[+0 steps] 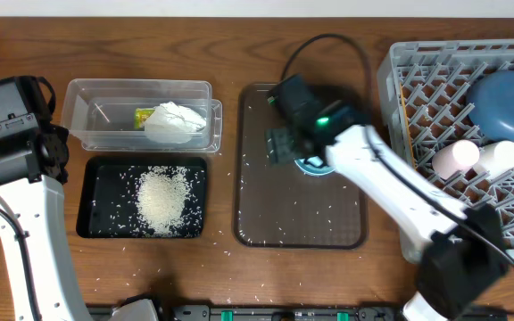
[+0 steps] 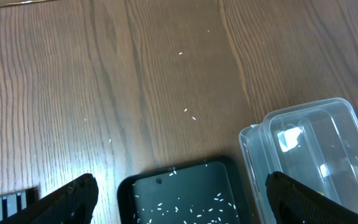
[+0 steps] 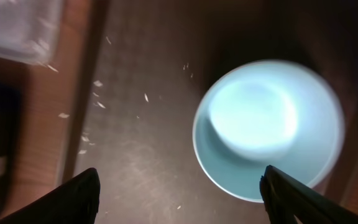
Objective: Sort waste into correct bins and load items into the dishwasher rack
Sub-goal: 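Grasp the light-blue bowl's rim with the right gripper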
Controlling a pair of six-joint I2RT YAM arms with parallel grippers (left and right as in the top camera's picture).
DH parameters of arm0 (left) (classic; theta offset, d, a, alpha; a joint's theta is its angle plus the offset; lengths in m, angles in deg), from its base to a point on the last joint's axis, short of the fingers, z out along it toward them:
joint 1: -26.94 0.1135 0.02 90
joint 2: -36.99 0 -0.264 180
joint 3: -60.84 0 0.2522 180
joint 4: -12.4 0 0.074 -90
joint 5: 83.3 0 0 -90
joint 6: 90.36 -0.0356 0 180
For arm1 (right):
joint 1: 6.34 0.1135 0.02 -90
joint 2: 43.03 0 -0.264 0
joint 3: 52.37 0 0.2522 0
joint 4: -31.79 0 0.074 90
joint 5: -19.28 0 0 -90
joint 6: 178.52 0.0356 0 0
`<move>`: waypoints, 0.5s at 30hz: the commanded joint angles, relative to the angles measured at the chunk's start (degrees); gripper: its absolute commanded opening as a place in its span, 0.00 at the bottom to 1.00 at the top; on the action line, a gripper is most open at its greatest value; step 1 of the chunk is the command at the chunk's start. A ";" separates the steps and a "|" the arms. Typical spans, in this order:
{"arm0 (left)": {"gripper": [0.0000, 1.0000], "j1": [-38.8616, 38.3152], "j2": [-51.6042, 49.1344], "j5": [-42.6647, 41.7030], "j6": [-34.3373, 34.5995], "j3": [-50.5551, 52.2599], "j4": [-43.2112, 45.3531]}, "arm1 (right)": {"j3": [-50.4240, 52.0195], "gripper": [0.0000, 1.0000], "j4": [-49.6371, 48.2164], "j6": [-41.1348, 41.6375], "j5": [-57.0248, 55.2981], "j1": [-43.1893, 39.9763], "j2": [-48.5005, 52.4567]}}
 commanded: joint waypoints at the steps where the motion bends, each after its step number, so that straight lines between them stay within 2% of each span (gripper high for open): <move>1: 0.89 0.20 -0.09 0.50 0.13 -0.20 -0.20 | 0.11 0.79 -0.68 2.60 -7.45 1.68 4.92; 6: 0.89 0.20 -0.09 0.50 0.13 -0.20 -0.20 | 0.11 0.73 -0.85 2.93 -7.41 2.16 10.01; 12: 0.89 0.20 -0.09 0.50 0.13 -0.20 -0.20 | 0.11 0.35 -0.39 5.05 -7.34 2.25 11.10; 15: 0.89 0.20 -0.09 0.50 0.13 -0.20 -0.20 | 0.11 0.28 -0.35 5.05 -7.32 2.27 11.10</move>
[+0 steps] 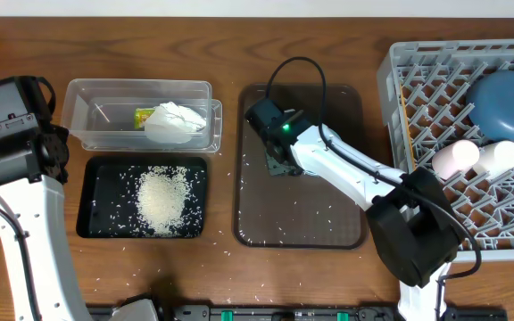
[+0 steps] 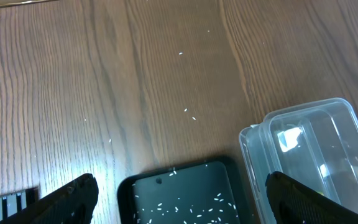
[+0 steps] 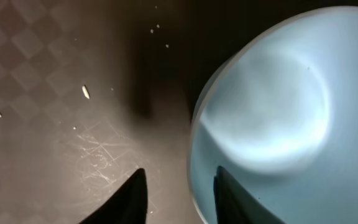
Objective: Sort waste into correct bins and load items into the dishwasher rack
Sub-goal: 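Grasp the light-blue bowl's rim with the right gripper, then lift the bowl and carry it right into the gray rack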
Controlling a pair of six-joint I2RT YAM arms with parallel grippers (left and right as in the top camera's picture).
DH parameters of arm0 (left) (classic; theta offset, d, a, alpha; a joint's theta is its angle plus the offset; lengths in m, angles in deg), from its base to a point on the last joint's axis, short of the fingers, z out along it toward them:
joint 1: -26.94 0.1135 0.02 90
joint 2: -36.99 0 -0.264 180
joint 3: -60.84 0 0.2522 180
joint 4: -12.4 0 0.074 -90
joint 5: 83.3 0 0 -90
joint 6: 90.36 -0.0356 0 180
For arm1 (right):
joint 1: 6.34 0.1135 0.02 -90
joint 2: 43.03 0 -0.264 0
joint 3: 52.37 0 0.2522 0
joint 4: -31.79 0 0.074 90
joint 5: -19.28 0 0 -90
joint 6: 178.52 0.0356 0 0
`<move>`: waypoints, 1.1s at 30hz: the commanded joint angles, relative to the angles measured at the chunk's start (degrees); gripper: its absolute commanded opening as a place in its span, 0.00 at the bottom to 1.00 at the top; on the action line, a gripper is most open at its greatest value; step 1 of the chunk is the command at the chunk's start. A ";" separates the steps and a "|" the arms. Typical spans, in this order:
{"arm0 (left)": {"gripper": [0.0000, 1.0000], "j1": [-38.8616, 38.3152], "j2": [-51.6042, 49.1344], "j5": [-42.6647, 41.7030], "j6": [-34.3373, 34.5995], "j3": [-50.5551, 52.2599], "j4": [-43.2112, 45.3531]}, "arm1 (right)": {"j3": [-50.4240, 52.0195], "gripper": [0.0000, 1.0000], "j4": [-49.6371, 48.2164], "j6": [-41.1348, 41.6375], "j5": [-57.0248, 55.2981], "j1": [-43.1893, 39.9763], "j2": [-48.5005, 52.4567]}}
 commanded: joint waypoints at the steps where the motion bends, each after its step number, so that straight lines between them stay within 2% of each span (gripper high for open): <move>1: 0.89 0.20 -0.09 0.50 0.13 -0.20 -0.20 | -0.07 0.27 -0.02 1.14 -1.33 0.31 0.17; 10: 0.89 0.20 -0.09 0.50 0.13 -0.20 -0.20 | -0.04 0.21 -1.25 2.69 -1.01 0.68 1.90; 12: 0.89 0.20 -0.09 0.50 0.13 -0.20 -0.20 | -0.04 0.17 -1.14 3.56 -0.98 0.68 2.16; 15: 0.89 0.20 -0.09 0.50 0.13 -0.20 -0.20 | -0.20 0.04 -1.03 4.07 -1.01 0.68 1.70; 20: 0.89 0.20 -0.09 0.50 0.13 -0.20 -0.20 | -2.47 0.01 1.18 4.07 -1.03 0.57 -0.83; 27: 0.89 0.20 -0.09 0.48 0.13 -0.20 -0.20 | -10.36 0.01 10.29 3.80 -1.95 -3.39 -10.69; 33: 0.89 0.20 -0.09 0.50 0.13 -0.20 -0.20 | -13.22 0.01 16.26 -1.29 -0.87 -15.32 -23.06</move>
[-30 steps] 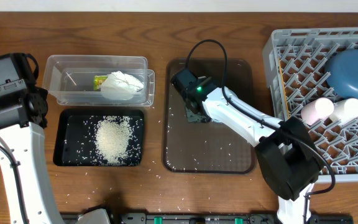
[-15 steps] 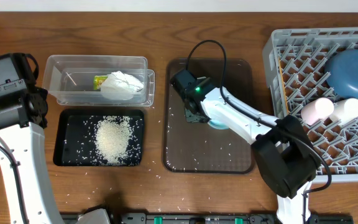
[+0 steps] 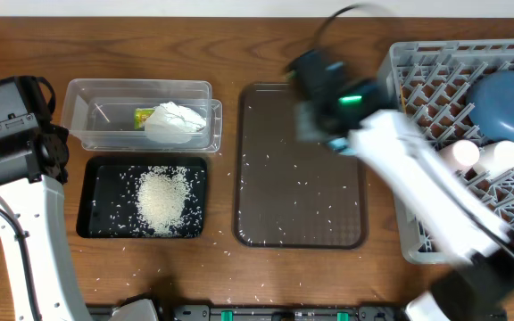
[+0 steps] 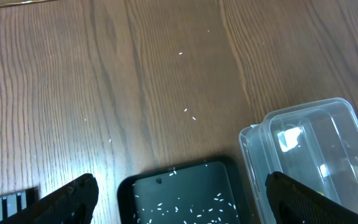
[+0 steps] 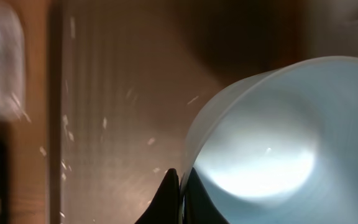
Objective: Sort waste into correct bins and load items into the dishwasher rack
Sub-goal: 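Lift the bowl and carry it right into the gray rack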
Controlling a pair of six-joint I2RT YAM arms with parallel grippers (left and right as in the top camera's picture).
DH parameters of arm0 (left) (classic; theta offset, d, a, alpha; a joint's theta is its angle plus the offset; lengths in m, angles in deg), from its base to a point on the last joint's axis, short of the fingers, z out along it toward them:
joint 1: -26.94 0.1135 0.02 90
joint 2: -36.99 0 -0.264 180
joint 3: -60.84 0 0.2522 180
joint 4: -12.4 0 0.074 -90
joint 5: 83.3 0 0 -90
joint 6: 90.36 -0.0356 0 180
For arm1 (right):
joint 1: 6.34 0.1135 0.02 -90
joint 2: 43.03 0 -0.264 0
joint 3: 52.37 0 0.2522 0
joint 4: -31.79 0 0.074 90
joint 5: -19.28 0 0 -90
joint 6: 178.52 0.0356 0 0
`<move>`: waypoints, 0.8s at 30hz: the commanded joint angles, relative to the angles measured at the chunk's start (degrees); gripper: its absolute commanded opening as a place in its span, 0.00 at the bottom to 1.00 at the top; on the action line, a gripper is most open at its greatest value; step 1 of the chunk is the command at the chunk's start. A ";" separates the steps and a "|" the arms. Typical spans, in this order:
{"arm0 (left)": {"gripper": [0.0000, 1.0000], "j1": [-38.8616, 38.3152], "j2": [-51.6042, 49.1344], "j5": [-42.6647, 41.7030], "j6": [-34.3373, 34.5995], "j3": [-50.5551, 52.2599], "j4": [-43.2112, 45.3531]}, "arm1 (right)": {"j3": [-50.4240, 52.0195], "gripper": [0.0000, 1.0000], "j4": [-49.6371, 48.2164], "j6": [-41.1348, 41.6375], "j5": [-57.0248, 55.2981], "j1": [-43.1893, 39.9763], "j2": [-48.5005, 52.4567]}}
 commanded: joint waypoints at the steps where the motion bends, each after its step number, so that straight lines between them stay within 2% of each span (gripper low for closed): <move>1: 0.89 0.20 -0.09 0.50 0.13 -0.20 -0.20 | -1.11 0.01 2.71 -3.65 0.26 -9.03 -7.58; 4: 0.89 0.20 -0.09 0.50 0.13 -0.20 -0.20 | -1.11 0.01 5.42 -7.96 7.32 -20.13 -12.39; 7: 0.89 0.20 -0.09 0.50 0.13 -0.20 -0.20 | -1.11 0.01 7.37 -14.62 19.15 -33.92 -15.28; 11: 0.89 0.20 -0.09 0.50 0.13 -0.20 -0.20 | -0.81 0.01 7.69 -22.80 37.38 -51.12 -15.37; 15: 0.89 0.20 -0.09 0.50 0.13 -0.20 -0.20 | 0.33 0.01 6.78 -30.27 52.94 -64.59 -13.84; 19: 0.89 0.20 -0.09 0.50 0.13 -0.20 -0.20 | 0.61 0.01 4.39 -30.62 54.77 -74.25 -10.38; 24: 0.89 0.20 -0.09 0.48 0.13 -0.20 -0.20 | 0.61 0.01 1.60 -30.69 58.34 -81.70 -5.05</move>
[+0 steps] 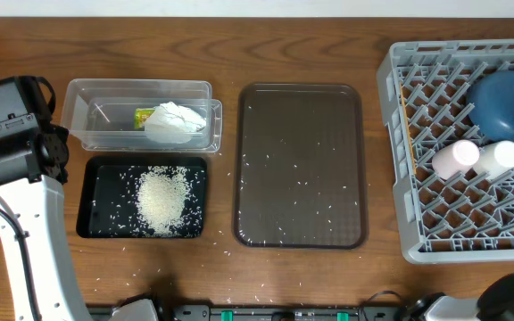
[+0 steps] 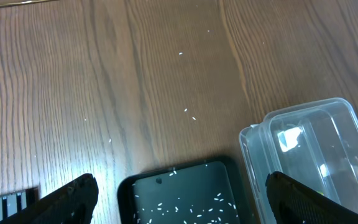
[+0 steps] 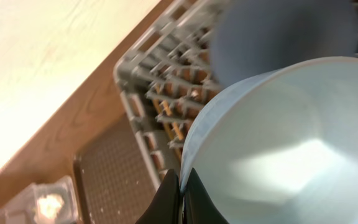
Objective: Sort waste into correct bins and load items into the dishwasher rack
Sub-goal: 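Lift the bowl and carry it right into the gray rack, then lower the bowl into the rack's right side and release it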
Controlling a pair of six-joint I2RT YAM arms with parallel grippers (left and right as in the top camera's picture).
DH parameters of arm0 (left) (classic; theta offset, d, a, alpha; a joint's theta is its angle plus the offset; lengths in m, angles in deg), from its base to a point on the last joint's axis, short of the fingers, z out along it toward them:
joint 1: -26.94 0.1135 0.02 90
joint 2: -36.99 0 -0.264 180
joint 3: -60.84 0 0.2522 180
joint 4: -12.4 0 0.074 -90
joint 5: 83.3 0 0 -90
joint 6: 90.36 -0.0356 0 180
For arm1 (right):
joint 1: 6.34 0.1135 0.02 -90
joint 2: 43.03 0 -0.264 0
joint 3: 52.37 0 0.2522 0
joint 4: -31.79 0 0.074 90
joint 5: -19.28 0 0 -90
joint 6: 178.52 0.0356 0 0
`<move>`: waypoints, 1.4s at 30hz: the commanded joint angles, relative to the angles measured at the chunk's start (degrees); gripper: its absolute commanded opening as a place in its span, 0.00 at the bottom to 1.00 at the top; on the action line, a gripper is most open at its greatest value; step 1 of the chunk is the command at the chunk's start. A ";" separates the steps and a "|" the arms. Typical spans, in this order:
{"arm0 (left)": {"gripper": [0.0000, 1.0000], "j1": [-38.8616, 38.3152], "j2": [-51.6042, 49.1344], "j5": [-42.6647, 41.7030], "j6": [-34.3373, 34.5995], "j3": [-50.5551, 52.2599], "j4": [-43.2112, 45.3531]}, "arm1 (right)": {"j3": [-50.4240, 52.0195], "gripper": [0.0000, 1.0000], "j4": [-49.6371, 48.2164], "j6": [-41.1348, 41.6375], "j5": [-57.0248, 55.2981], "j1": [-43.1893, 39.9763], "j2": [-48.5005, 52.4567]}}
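My right gripper (image 3: 181, 186) is shut on the rim of a light blue bowl (image 3: 278, 143) and holds it tilted, high over the grey dishwasher rack (image 3: 160, 81). Beneath the bowl, a dark blue dish (image 3: 278, 31) lies in the rack. Overhead, the rack (image 1: 400, 80) holds that dark blue dish (image 1: 505, 96) and two pale cups (image 1: 456, 159); only a pale blue sliver shows at the right edge, and the right gripper itself is out of that frame. My left gripper (image 2: 179, 205) hangs open over the black tray's (image 2: 185, 193) far end.
The brown serving tray (image 1: 300, 165) in the middle carries only scattered rice grains. The clear container (image 1: 141, 114) holds a white tissue and a small wrapper. The black tray (image 1: 92, 196) holds a pile of rice. Loose grains dot the wooden table.
The right arm was over the brown tray's upper right corner with the bowl; now it is gone from the overhead view and the bowl hangs over the rack. The left arm has not moved.
My right gripper stood open above the light blue bowl on the brown tray. Then its fingers were down at the bowl's rim. Then it was shut on the rim with the bowl off the tray, and now holds it above the rack. The left arm stayed put.
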 commanded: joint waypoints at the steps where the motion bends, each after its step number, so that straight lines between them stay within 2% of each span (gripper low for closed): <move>1: 0.89 0.20 -0.09 0.52 0.13 -0.20 -0.20 | 0.55 0.01 -1.36 -2.89 8.98 -4.26 4.02; 6: 0.89 0.20 -0.09 0.52 0.13 -0.20 -0.20 | 0.55 0.01 -3.74 -9.75 24.57 -7.69 9.92; 10: 0.89 0.20 -0.09 0.52 0.13 -0.20 -0.20 | 0.55 0.01 -5.29 -10.32 29.46 -8.72 15.04; 23: 0.89 0.20 -0.09 0.52 0.13 -0.20 -0.20 | 0.57 0.01 -5.11 -10.45 31.85 -10.25 28.15; 37: 0.89 0.20 -0.09 0.50 0.13 -0.20 -0.20 | 0.57 0.01 1.16 -7.43 32.59 -16.87 29.07; 42: 0.89 0.20 -0.09 0.52 0.13 -0.20 -0.20 | 0.55 0.01 4.70 -6.40 27.58 -19.23 29.07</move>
